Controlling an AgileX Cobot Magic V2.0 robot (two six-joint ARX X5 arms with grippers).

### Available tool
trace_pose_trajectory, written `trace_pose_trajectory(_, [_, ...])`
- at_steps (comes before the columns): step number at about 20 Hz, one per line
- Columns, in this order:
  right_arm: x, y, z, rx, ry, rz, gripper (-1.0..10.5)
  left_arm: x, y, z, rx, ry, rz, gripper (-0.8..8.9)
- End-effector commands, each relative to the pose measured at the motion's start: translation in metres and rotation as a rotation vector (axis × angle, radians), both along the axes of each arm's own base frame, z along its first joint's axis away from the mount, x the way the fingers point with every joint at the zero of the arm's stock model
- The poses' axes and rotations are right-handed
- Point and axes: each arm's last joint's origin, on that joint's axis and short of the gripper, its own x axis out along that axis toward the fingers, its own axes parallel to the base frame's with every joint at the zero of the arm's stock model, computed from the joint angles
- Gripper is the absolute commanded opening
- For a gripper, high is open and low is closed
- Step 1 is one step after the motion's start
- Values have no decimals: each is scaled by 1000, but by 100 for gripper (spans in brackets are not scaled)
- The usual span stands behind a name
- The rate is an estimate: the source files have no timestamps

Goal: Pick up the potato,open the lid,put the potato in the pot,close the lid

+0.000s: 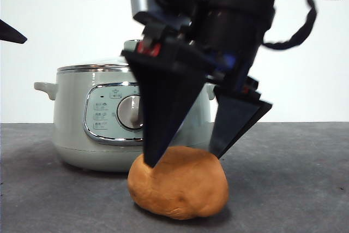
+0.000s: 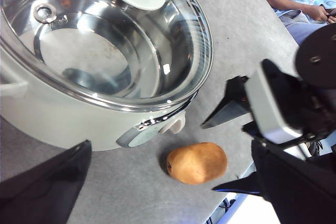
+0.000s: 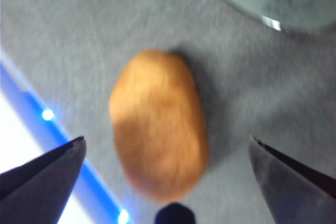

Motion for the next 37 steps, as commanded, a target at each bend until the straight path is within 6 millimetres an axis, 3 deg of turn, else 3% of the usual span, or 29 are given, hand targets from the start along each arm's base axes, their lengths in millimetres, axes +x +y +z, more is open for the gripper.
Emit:
trace_pose_trajectory(1, [4, 6, -9, 6, -3, 13, 782, 0, 0, 2, 4, -9, -4, 628])
trace_pose_trajectory(2, [5, 7, -12, 4, 1, 14, 771, 0, 0, 2, 4, -9, -4, 628])
trace_pose_trajectory(6, [7, 10, -17, 4, 1, 16, 433, 0, 0, 2, 3, -9, -3, 628])
trace_pose_trajectory(9, [6, 10, -17, -5, -2, 38, 397, 0, 0, 2, 4, -9, -3, 627])
trace_pose_trajectory(11, [6, 10, -19, -6, 5, 38, 290, 1, 0, 1, 9, -10, 2, 627])
trace_pose_trajectory(13, [6, 11, -23, -7, 45, 46, 252, 1, 0, 1, 22, -8, 16, 627])
trace_pose_trajectory(16, [4, 10, -27, -27, 79, 46, -7, 2, -2, 0, 22, -2, 8, 625])
trace_pose_trajectory(20, [1, 5, -14, -8, 90, 1, -15, 5, -8, 8, 50, -23, 4, 624])
trace_pose_trajectory(24, [-15, -17, 25, 15, 71, 1, -15, 20, -27, 34, 133, -80, -2, 625])
trace_pose_trajectory(30, [-49, -64, 85, 86, -12, -64, -15, 63, -74, 62, 271, -124, -44, 625])
trace_pose_trajectory(37, [-78, -103, 119, 202, -62, -184, -15, 122, -123, 48, 480, -189, -54, 625])
